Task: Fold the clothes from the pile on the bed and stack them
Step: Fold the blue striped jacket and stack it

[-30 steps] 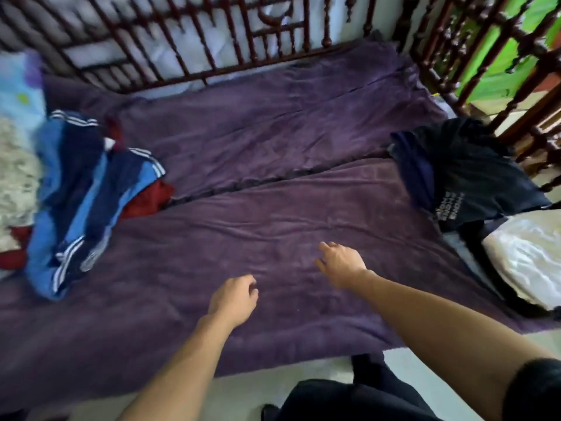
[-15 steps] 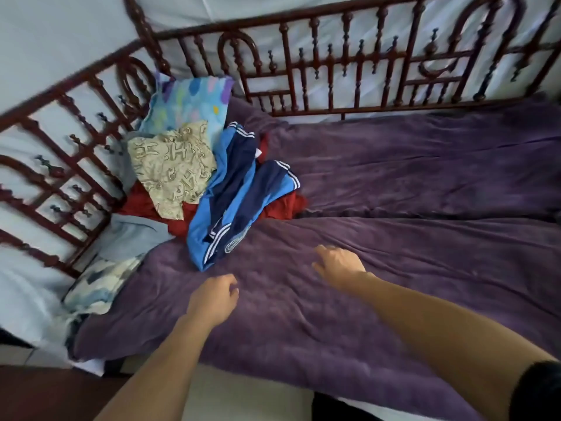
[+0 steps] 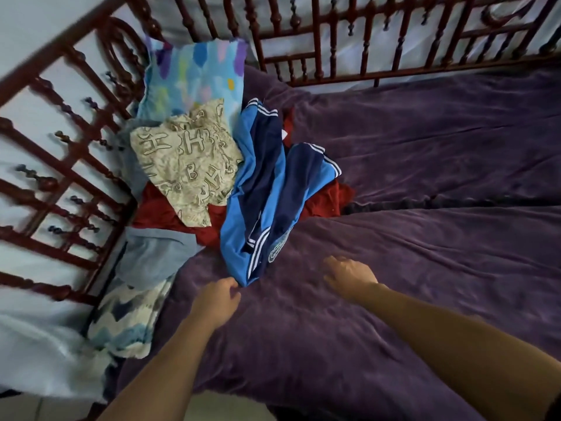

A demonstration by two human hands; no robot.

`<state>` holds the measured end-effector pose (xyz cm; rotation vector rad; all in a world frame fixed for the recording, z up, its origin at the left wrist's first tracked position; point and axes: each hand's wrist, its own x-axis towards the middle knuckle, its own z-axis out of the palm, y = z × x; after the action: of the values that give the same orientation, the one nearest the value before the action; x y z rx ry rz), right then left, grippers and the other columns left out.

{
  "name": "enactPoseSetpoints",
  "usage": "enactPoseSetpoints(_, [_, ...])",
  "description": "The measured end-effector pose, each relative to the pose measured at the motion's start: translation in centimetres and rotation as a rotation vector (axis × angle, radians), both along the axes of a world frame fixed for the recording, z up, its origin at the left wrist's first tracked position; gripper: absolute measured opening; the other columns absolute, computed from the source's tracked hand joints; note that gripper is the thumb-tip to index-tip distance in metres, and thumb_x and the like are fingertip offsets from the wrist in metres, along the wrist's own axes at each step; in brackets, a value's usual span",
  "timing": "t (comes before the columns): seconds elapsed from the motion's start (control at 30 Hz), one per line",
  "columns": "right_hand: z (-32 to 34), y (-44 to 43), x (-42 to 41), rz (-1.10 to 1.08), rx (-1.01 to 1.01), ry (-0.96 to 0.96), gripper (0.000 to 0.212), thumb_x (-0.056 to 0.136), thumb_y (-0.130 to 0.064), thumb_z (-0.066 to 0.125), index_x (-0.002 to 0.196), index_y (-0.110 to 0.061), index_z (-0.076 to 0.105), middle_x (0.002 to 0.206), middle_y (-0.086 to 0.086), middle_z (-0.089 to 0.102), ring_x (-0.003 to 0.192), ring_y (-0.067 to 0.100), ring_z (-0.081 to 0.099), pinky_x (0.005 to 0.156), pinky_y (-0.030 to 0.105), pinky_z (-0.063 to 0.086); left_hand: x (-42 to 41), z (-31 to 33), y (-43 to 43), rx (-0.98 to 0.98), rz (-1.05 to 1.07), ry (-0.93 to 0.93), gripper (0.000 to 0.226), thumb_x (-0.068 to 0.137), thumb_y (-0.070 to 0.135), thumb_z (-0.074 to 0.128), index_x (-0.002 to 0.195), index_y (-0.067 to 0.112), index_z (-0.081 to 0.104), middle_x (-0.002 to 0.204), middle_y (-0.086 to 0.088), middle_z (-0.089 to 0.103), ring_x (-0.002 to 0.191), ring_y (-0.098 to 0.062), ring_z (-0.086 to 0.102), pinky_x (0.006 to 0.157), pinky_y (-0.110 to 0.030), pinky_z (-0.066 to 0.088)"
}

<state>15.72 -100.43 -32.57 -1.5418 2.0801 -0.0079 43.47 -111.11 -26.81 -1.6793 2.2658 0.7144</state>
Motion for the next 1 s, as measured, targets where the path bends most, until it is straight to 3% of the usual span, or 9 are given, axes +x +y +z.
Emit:
enactPoseSetpoints(0.17, [-1.9,-1.9,3.1,-0.134,0.083,0.030,0.043,0.094,-0.041,0.047,0.133,-0.024,0.043,0.126,0.007,0.055,0.110,0.031,0.058,0.083,0.038,0.048,2.2,-4.8,-7.1,0.067,-0.166,0.006,0.029,0.086,0.032,0.060,0.113,0.021,0.063,0.111,0.000,0.067,0.104,-0.021,0.062,0.083,-0.030,0.047])
enactPoseSetpoints(0.4, [-7.7,-4.6,10.4,-0.291,0.244,0.014,0.042,0.092,-0.038,0.047,0.132,-0.025,0.044,0.129,0.003,0.057,0.111,0.031,0.059,0.083,0.037,0.047,1.7,-14.7,-16.6,0.035,-0.365,0.004,0.037,0.090,0.034,0.056,0.120,0.013,0.058,0.120,-0.010,0.054,0.115,-0.029,0.050,0.092,-0.039,0.044])
enactPoseSetpoints(0.53, [-10.0,-7.2,12.7,-0.293,0.291,0.010,0.037,0.091,-0.038,0.048,0.125,-0.024,0.047,0.127,0.000,0.057,0.108,0.031,0.059,0.079,0.036,0.048,0.1,-20.4,-17.3,0.031,-0.415,0.004,0.061,0.085,0.046,0.062,0.138,0.022,0.043,0.134,-0.007,0.042,0.126,-0.027,0.038,0.097,-0.040,0.038])
enactPoseSetpoints(0.6, [-10.7,-9.4,12.3,-0.258,0.301,0.056,0.032,0.091,-0.037,0.050,0.118,-0.020,0.049,0.122,0.004,0.059,0.106,0.032,0.060,0.077,0.037,0.047,-0.2,-22.3,-17.0,0.024,-0.434,-0.007,0.056,0.085,0.044,0.064,0.136,0.028,0.046,0.136,-0.003,0.040,0.127,-0.024,0.036,0.098,-0.040,0.035])
enactPoseSetpoints(0.67, [-11.3,-12.3,11.3,-0.213,0.254,0.108,0.034,0.092,-0.032,0.051,0.123,-0.019,0.050,0.123,0.006,0.057,0.109,0.032,0.058,0.079,0.038,0.047,0.0,-23.5,-17.3,0.009,-0.404,0.076,0.039,0.087,0.033,0.063,0.125,0.027,0.058,0.130,-0.001,0.047,0.123,-0.023,0.042,0.096,-0.041,0.035])
enactPoseSetpoints(0.77, [-12.9,-17.8,10.4,-0.169,0.042,0.198,0.050,0.088,-0.020,0.057,0.136,-0.022,0.044,0.134,0.007,0.047,0.122,0.031,0.045,0.085,0.042,0.047,1.8,-23.2,-18.2,0.113,-0.292,0.370,0.030,0.086,0.012,0.063,0.116,0.014,0.066,0.116,-0.004,0.060,0.109,-0.024,0.056,0.091,-0.039,0.043])
enactPoseSetpoints(0.87, [-14.7,-23.9,11.4,0.023,-0.045,0.247,0.075,0.080,-0.012,0.059,0.147,-0.029,0.031,0.155,0.010,0.023,0.141,0.030,0.022,0.099,0.043,0.038,5.1,-22.2,-18.9,0.175,-0.249,0.517,0.032,0.084,0.001,0.060,0.115,0.009,0.066,0.113,-0.002,0.065,0.102,-0.018,0.061,0.090,-0.023,0.044])
enactPoseSetpoints(0.93, [-15.6,-26.4,12.5,0.132,-0.034,0.247,0.066,0.080,-0.011,0.057,0.142,-0.030,0.041,0.157,0.006,0.021,0.145,0.028,0.015,0.100,0.044,0.034,7.2,-21.4,-19.2,0.194,-0.232,0.554,0.032,0.083,-0.003,0.060,0.111,0.009,0.068,0.107,-0.001,0.067,0.097,-0.014,0.062,0.084,-0.010,0.039])
enactPoseSetpoints(1.0, [-15.8,-26.8,13.2,0.119,-0.023,0.198,0.052,0.080,-0.014,0.057,0.130,-0.027,0.054,0.150,-0.001,0.036,0.144,0.023,0.019,0.098,0.041,0.033,8.6,-20.3,-19.7,0.229,-0.151,0.587,0.030,0.083,-0.004,0.059,0.108,0.009,0.069,0.099,0.001,0.069,0.092,-0.014,0.064,0.081,-0.011,0.042])
